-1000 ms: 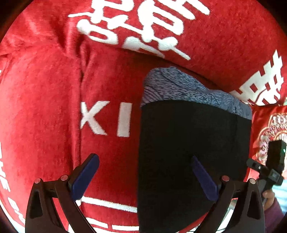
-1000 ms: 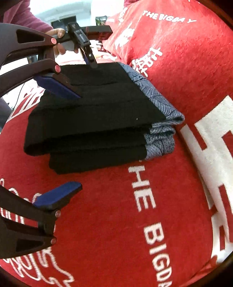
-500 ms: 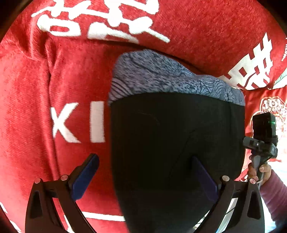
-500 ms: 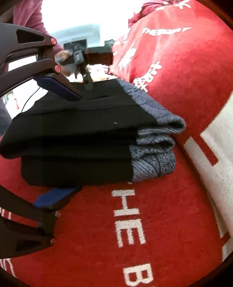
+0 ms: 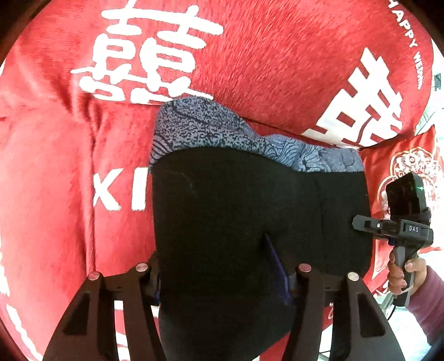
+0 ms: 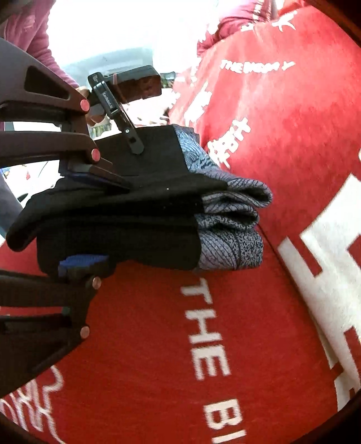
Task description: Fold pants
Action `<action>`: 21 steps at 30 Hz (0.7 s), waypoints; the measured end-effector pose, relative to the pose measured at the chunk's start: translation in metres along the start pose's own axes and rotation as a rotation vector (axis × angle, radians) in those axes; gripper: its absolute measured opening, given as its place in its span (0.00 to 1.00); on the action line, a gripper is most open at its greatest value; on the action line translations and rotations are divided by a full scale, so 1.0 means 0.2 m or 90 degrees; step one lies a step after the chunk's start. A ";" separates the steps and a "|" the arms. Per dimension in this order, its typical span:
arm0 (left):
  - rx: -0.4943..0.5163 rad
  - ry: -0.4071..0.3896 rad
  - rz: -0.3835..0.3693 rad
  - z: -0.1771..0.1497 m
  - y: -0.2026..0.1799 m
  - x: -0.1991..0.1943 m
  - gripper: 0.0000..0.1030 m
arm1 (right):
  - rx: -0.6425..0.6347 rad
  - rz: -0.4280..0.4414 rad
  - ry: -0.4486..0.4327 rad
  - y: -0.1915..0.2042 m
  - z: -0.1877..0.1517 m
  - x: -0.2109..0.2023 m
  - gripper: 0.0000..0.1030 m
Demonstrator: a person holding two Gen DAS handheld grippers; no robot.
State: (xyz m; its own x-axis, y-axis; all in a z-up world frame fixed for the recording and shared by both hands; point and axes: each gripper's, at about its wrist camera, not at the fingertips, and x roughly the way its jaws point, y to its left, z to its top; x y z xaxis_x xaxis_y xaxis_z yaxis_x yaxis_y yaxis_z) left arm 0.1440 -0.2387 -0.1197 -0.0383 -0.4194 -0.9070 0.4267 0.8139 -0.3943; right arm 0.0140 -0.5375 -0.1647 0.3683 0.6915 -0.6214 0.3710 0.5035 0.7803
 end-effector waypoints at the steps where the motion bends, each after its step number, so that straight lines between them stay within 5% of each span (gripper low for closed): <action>1: -0.003 -0.003 0.002 -0.04 -0.01 -0.04 0.58 | -0.001 0.005 0.006 0.01 -0.02 -0.01 0.42; 8: -0.012 0.004 0.018 -0.30 0.03 -0.19 0.58 | 0.006 0.032 0.017 0.09 -0.30 -0.03 0.42; 13: -0.025 0.033 0.030 -0.47 0.18 -0.13 0.59 | 0.010 0.013 0.022 0.07 -0.49 0.06 0.42; 15: -0.022 0.030 0.054 -0.52 0.24 -0.07 0.67 | 0.014 -0.009 0.030 0.03 -0.54 0.12 0.43; 19: -0.019 -0.015 0.073 -0.56 0.33 -0.03 1.00 | -0.007 -0.063 0.002 -0.02 -0.59 0.18 0.55; 21: -0.030 -0.013 0.060 -0.56 0.35 -0.01 1.00 | -0.006 -0.087 -0.010 -0.03 -0.59 0.20 0.65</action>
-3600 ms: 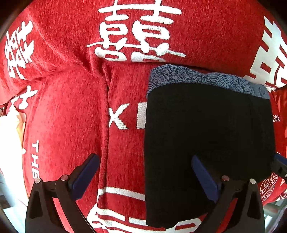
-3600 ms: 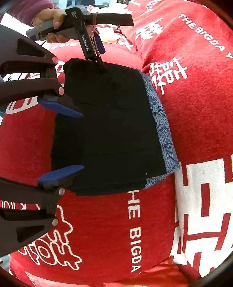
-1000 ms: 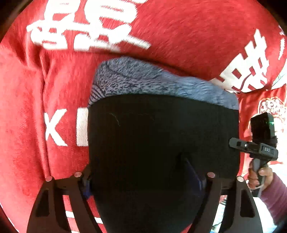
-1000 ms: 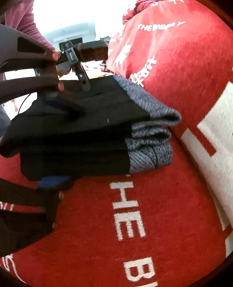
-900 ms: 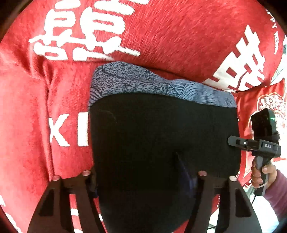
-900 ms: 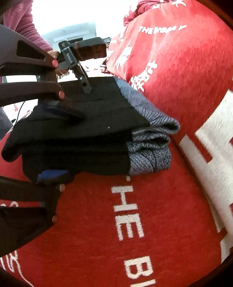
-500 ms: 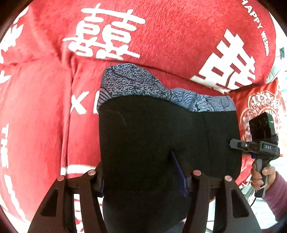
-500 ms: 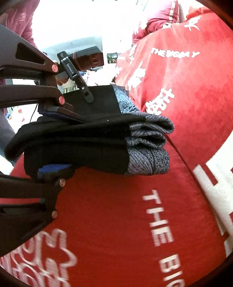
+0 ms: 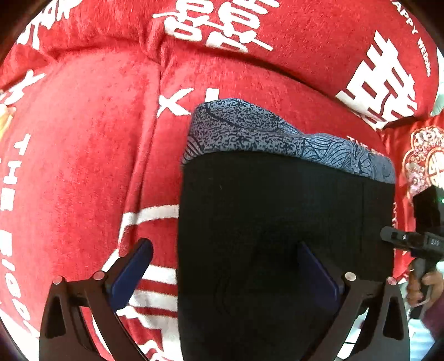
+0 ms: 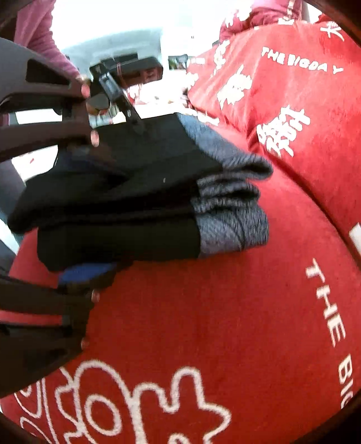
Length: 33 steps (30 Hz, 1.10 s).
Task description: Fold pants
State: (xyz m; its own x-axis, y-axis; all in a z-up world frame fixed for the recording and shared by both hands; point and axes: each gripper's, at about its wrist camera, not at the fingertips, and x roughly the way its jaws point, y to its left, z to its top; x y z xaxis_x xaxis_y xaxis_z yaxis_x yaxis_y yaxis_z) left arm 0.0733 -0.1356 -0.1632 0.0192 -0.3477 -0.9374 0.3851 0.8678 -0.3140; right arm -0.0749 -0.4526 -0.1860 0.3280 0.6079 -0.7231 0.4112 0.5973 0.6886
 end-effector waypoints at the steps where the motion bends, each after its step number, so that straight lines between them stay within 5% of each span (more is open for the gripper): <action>1: -0.006 0.004 -0.003 0.00 0.00 0.00 1.00 | 0.004 -0.002 -0.009 0.00 -0.01 0.00 0.65; 14: 0.138 0.007 0.170 -0.18 -0.22 -0.24 1.00 | 0.018 -0.251 -0.060 0.17 -0.32 -0.25 0.79; 24: 0.127 -0.031 0.218 -0.36 -0.40 -0.58 1.00 | 0.004 -0.378 -0.101 0.50 -0.57 -0.36 0.90; 33: 0.108 -0.044 0.219 -0.41 -0.44 -0.86 1.00 | -0.026 -0.408 -0.126 0.90 -0.69 -0.41 0.90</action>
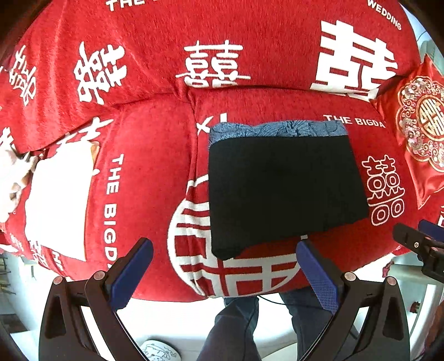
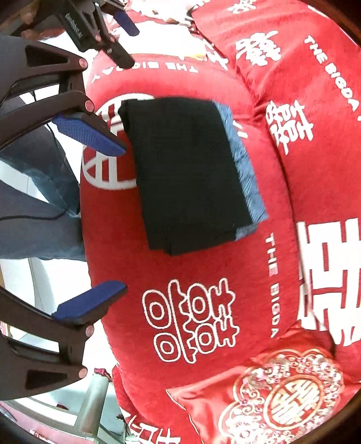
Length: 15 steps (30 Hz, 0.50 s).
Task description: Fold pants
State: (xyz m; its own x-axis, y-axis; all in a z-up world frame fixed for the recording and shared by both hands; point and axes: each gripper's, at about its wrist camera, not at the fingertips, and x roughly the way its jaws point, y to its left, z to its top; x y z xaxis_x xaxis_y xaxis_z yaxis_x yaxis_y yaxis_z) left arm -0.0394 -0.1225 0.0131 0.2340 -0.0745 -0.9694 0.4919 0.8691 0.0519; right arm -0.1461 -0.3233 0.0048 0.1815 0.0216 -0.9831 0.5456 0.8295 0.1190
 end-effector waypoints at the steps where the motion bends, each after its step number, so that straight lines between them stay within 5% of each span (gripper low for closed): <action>1: 0.003 -0.002 0.002 0.00 0.01 -0.02 1.00 | -0.002 -0.001 -0.004 0.02 -0.01 -0.03 0.90; 15: -0.014 -0.017 0.000 0.00 0.03 -0.20 1.00 | -0.027 0.001 0.003 0.15 0.01 -0.20 0.90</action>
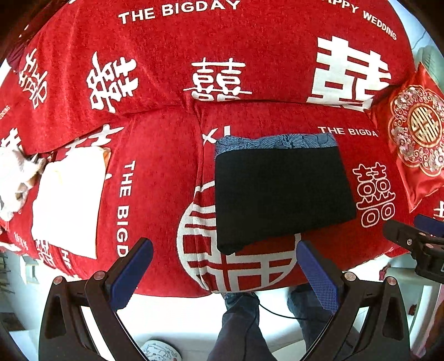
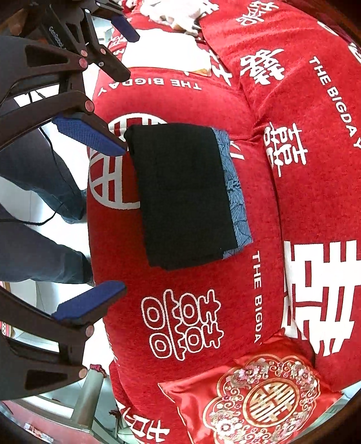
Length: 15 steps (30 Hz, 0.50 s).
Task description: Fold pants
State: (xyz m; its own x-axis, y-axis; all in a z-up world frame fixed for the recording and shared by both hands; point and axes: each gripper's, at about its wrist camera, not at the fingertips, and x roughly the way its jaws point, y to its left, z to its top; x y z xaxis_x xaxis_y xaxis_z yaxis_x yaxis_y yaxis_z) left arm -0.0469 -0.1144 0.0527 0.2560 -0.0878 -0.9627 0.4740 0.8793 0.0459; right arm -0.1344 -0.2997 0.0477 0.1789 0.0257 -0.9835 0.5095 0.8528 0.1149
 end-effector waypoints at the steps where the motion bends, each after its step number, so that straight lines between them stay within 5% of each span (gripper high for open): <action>1: -0.005 0.001 0.000 0.01 -0.01 -0.01 1.00 | -0.005 0.000 0.002 0.00 0.01 -0.01 0.90; 15: -0.019 0.010 0.015 0.03 -0.16 -0.08 1.00 | -0.050 0.008 0.029 -0.06 0.06 -0.06 0.90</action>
State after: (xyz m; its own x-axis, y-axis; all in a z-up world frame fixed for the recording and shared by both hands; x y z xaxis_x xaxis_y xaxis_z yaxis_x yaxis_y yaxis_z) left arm -0.0600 -0.1441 0.0676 0.2542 -0.0593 -0.9653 0.4422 0.8948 0.0614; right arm -0.1331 -0.3169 0.0598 0.1457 0.0578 -0.9876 0.4392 0.8907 0.1170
